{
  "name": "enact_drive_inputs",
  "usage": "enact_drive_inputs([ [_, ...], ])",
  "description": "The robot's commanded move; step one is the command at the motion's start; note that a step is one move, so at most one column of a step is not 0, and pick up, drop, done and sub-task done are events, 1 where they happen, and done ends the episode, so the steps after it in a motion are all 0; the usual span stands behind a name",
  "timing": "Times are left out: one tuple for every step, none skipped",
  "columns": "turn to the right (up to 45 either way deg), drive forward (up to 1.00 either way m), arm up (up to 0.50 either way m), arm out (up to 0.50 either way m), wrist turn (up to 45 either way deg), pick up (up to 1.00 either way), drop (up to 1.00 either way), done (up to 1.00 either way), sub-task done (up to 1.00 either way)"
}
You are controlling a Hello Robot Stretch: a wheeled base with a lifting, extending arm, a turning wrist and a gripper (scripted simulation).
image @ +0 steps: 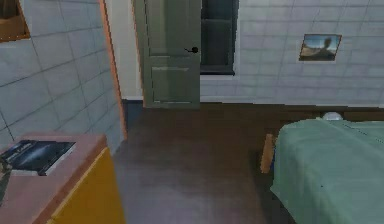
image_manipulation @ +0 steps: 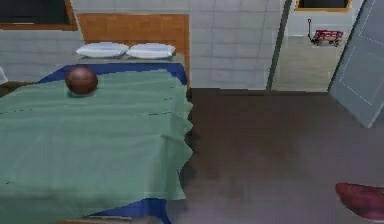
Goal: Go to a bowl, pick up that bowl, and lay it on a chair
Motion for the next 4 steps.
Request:
enact_drive_inputs([
  [0.0, 1.0, 0.0, 0.0, 0.0, 0.0, 0.0, 0.0, 0.0],
  [33.0, 0.0, 0.0, 0.0, 0.0, 0.0, 0.0, 0.0, 0.0],
  [0.0, 0.05, 0.0, 0.0, 0.0, 0.0, 0.0, 0.0, 0.0],
  [-45.0, 0.0, 0.0, 0.0, 0.0, 0.0, 0.0, 0.0, 0.0],
])
